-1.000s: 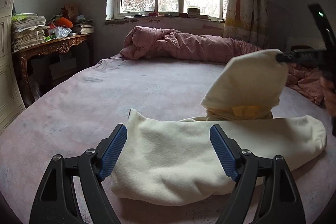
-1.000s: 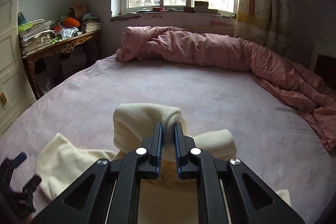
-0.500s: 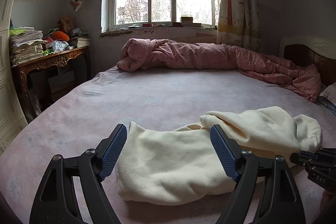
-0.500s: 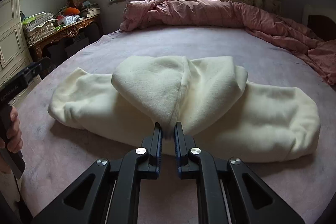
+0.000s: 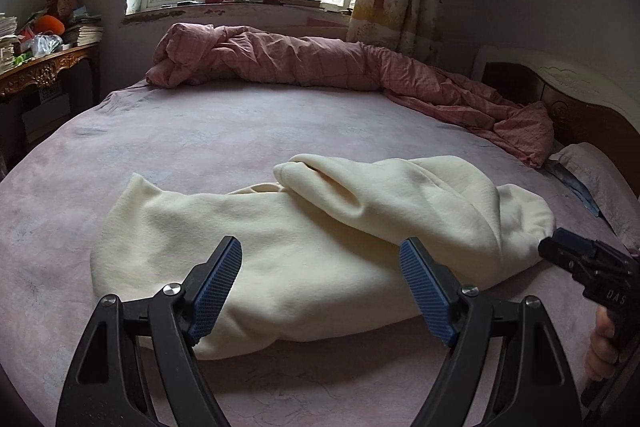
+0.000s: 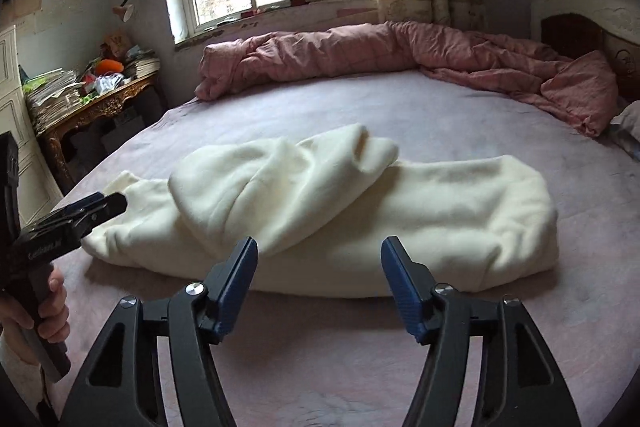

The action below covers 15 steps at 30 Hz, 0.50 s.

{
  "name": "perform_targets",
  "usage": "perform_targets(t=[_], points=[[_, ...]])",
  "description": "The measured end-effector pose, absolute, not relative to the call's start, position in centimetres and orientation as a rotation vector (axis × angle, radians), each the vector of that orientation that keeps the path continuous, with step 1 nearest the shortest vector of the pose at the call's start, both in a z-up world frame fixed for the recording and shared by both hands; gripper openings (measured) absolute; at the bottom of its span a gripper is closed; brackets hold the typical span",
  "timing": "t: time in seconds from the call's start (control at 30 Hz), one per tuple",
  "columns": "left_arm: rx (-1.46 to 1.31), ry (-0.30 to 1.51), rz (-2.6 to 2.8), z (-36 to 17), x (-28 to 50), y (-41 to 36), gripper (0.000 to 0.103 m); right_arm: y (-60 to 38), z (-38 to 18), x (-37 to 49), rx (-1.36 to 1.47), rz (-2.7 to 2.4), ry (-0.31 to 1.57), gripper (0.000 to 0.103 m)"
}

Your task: Fold large clothes

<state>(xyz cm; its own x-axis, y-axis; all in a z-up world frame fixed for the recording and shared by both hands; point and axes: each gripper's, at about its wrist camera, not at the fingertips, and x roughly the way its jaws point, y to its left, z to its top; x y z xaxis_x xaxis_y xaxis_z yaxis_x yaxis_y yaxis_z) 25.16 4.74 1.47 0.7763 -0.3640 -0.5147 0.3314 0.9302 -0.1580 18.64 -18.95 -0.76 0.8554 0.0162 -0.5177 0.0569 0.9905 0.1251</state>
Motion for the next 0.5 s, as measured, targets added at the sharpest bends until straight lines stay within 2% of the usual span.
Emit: perform_targets(t=[0.07, 0.1, 0.27, 0.43, 0.5], points=[[-0.038, 0.561, -0.381, 1.5, 24.5, 3.9, 0.081, -20.9, -0.7, 18.1, 0.170, -0.082, 0.518, 0.089], [-0.030, 0.555, -0.379, 1.5, 24.1, 3.5, 0.081, -22.1, -1.2, 17.7, 0.203, -0.120, 0.504, 0.090], [-0.054, 0.526, -0.370, 1.9, 23.2, 2.6, 0.080, -28.5, -4.3, 17.0, 0.421, -0.262, 0.536, 0.090], [0.009, 0.455, -0.399, 3.1, 23.1, -1.0, 0.077, -32.7, -6.0, 16.0, 0.649, -0.371, 0.491, 0.091], [0.031, 0.477, -0.410, 3.4, 23.9, -3.1, 0.070, -33.2, -6.8, 16.8, 0.674, -0.341, 0.536, 0.090]])
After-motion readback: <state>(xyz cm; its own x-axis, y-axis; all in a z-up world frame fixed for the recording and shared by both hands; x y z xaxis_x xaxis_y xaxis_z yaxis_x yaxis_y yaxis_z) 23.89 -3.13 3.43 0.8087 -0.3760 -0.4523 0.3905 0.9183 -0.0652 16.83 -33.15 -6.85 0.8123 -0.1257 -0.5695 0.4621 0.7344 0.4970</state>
